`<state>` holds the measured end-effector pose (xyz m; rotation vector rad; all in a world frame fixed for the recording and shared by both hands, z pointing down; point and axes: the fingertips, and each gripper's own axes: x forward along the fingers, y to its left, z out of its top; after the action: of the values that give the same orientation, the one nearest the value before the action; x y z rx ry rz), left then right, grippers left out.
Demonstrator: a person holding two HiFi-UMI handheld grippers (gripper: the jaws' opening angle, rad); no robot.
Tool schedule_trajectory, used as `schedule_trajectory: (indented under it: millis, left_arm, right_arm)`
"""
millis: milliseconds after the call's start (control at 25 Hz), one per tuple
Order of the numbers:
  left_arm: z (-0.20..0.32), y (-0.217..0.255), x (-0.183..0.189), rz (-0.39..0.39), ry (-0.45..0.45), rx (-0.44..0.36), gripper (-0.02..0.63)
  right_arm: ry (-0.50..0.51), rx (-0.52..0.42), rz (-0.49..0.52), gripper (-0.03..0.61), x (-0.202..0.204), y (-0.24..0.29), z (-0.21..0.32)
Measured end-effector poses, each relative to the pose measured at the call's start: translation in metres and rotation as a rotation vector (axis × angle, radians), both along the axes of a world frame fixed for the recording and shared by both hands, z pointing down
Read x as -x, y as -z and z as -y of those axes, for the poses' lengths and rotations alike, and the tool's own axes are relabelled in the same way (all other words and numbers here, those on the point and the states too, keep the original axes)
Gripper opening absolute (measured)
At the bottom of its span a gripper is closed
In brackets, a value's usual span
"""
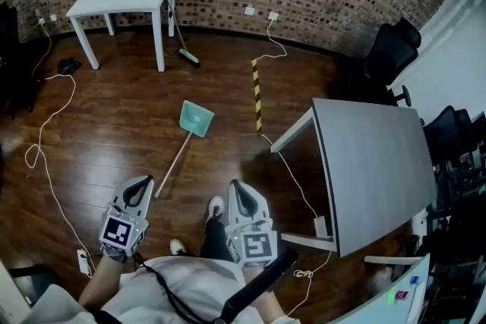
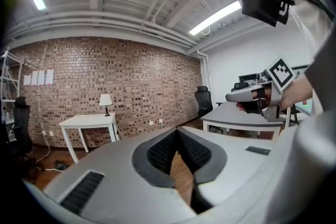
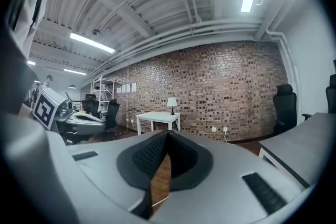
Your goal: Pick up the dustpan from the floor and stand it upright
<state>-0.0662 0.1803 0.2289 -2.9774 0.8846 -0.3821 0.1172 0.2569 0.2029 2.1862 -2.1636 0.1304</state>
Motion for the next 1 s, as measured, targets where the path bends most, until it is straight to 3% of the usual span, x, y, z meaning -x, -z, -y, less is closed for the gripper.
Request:
schedule_trajectory:
  millis: [280,560,720,1000]
  left_arm:
    - [0.064,0.002,-0.063,0.004,0.025,-0.081,0.012]
    - [0.113,0.013,-0.128,0.058,0.096,-0.069,0.012]
    - [0.139,0.006,-0.129,0.074,0.081,-0.057,0.012]
    - [0.171,-0.005,-0.104,0.046,0.132,-0.065,0.012]
  right_arm:
    - [0.005,-0.04,0.059,-0.018,-0.079,0.008,0.069]
    - [0.056,-0.03,0.067,-0.018,-0.15,0.015,0.124]
    - [0.034,0.024,0.081,-0.018,-0.159,0.003,0.147]
    - [0.013,0.068,0.117,-0.018,-0.144,-0.009,0.17]
